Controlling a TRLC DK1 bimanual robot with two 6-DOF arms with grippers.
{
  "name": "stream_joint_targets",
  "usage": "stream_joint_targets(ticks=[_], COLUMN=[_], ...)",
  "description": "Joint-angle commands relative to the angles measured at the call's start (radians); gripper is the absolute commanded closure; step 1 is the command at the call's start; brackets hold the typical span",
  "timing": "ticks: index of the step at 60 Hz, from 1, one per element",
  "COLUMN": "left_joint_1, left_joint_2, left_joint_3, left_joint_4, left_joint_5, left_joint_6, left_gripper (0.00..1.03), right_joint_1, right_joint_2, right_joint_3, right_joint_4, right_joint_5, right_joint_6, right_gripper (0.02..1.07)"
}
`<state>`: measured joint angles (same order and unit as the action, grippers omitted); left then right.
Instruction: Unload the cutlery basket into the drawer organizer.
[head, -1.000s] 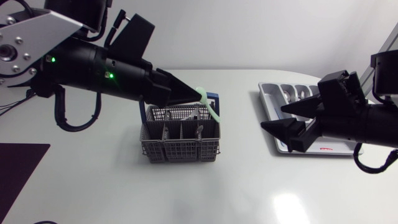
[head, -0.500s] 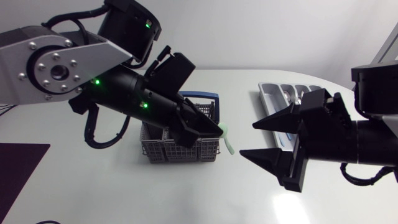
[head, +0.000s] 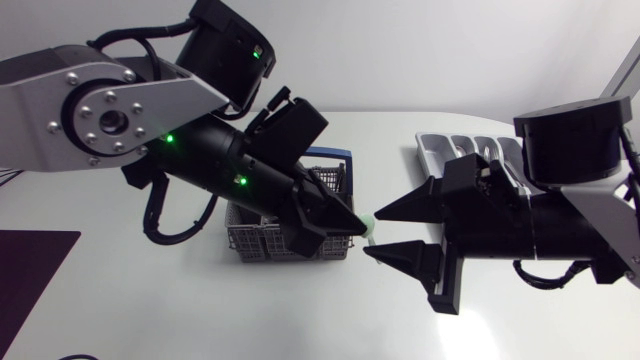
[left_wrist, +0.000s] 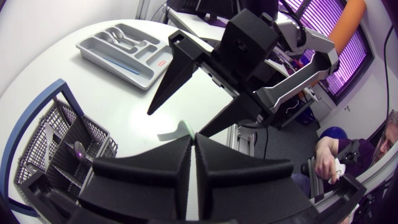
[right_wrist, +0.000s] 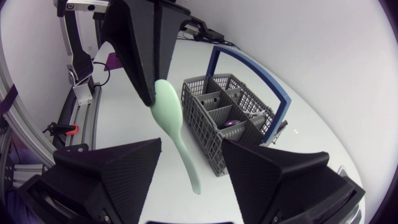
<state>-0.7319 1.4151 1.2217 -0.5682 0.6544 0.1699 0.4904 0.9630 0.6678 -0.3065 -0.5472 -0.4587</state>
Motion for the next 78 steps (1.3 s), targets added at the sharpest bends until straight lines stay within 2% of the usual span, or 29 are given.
stream_joint_targets(ticks=[1, 19, 36, 68, 70, 78], left_joint_1=[-0.009, -0.021, -0.029, -0.020, -0.018, -0.014], left_joint_2=[0.024, 0.041, 0.053, 0.048, 0.047, 0.039], left_joint_3=[0.033, 0.042, 0.052, 0.058, 0.059, 0.059], left_joint_4=[-0.007, -0.010, -0.018, -0.018, -0.016, -0.016], left_joint_5=[0.016, 0.036, 0.036, 0.036, 0.036, 0.036], left_joint_6=[0.025, 0.033, 0.033, 0.025, 0.023, 0.020], left_gripper=[1.00, 1.00, 1.00, 1.00, 0.97, 0.63], right_joint_1=[0.011, 0.016, 0.005, -0.050, -0.050, -0.050], right_joint_2=[0.017, 0.006, -0.012, -0.037, -0.038, -0.040], right_joint_3=[-0.028, -0.062, -0.099, -0.140, -0.142, -0.148], right_joint_4=[0.021, 0.026, 0.010, 0.006, 0.004, 0.003], right_joint_5=[-0.013, -0.022, -0.020, -0.019, -0.019, -0.014], right_joint_6=[-0.034, -0.075, -0.100, -0.113, -0.113, -0.113], right_gripper=[0.58, 0.95, 1.00, 1.01, 1.01, 1.01])
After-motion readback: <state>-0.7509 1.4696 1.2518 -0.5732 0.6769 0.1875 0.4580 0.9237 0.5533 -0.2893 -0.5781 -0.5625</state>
